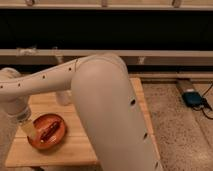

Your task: Place the ceramic cup over the eraser

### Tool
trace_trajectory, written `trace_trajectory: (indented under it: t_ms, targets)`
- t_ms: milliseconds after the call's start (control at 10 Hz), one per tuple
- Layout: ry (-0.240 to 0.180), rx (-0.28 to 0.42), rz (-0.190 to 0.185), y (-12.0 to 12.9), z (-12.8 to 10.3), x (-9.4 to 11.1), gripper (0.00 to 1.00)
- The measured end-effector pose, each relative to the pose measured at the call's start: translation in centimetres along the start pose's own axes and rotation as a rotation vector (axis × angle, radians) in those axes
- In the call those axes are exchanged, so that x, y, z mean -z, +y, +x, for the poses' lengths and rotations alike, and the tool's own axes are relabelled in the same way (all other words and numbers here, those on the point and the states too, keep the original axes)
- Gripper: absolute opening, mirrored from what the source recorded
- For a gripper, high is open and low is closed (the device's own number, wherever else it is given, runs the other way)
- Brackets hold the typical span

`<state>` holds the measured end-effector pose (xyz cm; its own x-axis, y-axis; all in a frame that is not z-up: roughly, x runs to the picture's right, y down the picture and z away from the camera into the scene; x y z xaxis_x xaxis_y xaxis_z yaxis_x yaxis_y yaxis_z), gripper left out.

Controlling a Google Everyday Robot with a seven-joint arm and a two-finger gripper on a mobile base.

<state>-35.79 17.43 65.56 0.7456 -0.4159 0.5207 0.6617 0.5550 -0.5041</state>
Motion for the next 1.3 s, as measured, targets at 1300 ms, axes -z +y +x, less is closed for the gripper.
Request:
trace_trajectory:
  t_ms: [1300]
  targets:
    - [0.055,0.1,0.16,-10.4,15.1,1.8,0.71]
